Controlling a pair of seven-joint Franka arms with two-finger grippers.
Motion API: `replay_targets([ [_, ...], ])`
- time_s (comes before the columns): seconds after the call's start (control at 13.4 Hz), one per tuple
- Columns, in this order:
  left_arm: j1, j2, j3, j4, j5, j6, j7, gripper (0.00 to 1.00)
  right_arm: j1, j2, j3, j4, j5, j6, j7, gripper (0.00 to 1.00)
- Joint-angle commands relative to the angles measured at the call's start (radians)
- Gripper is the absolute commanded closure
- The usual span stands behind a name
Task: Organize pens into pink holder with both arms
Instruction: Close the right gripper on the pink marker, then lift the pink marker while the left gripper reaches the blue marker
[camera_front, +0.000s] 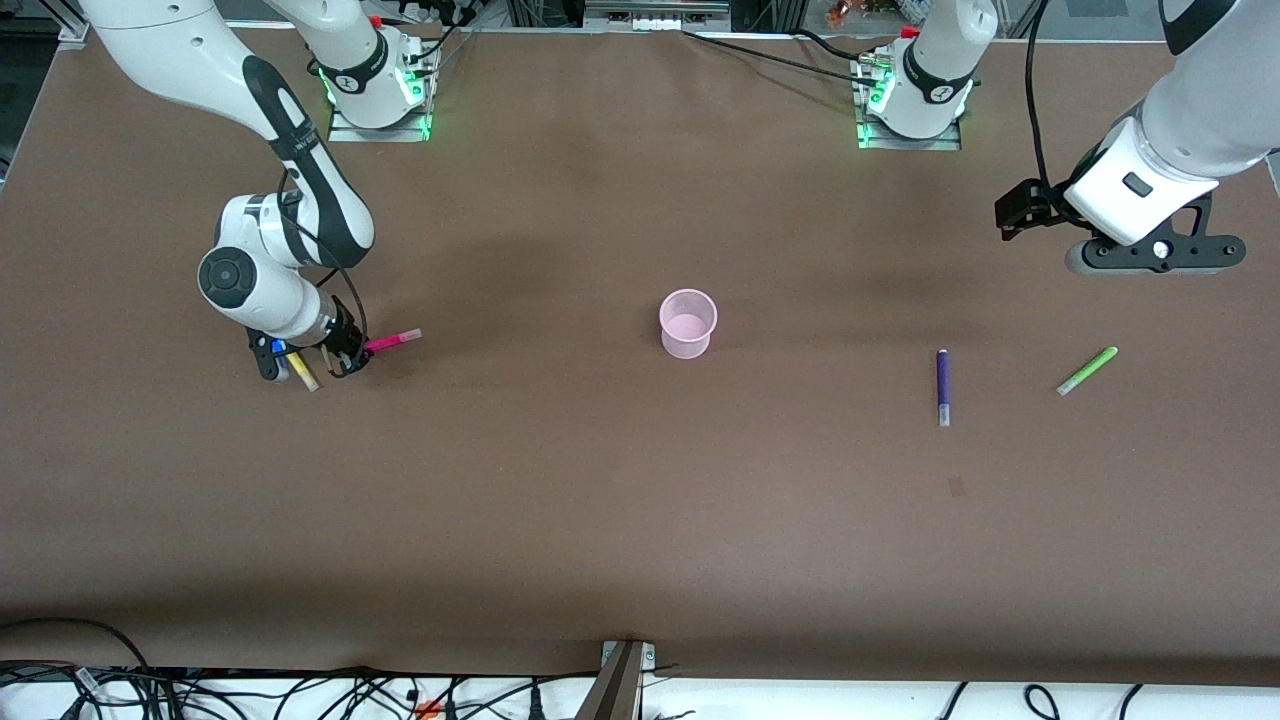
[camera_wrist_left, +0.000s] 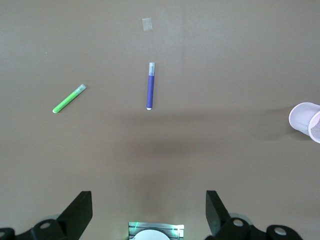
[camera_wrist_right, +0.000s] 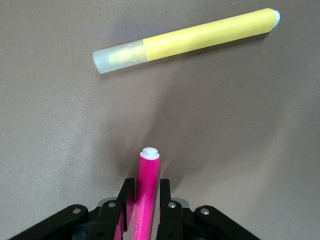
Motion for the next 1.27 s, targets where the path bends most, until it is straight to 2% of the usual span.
replay_targets([
  [0.0, -0.014, 0.014, -0.003, 0.027, 0.022, -0.012, -0.005, 0.00, 0.003, -0.026, 0.000, -0.031, 0.014, 0.020, -0.011, 0.72],
  [0.22, 0.000, 0.043, -0.001, 0.027, 0.024, -0.015, 0.002, 0.00, 0.003, -0.026, 0.000, -0.031, 0.014, 0.020, -0.011, 0.72],
  [0.6, 0.009, 0.146, 0.010, 0.027, 0.024, -0.050, 0.005, 0.00, 0.003, -0.020, 0.000, -0.031, 0.014, 0.020, -0.011, 0.73],
  [0.97, 0.055, 0.142, 0.006, -0.008, -0.023, -0.045, 0.017, 0.00, 0.003, -0.017, 0.000, -0.031, 0.014, 0.020, -0.011, 0.73],
  [1.19, 0.072, 0.131, 0.005, -0.065, -0.025, -0.013, 0.018, 0.00, 0.003, -0.014, 0.000, -0.031, 0.013, 0.020, -0.012, 0.73],
])
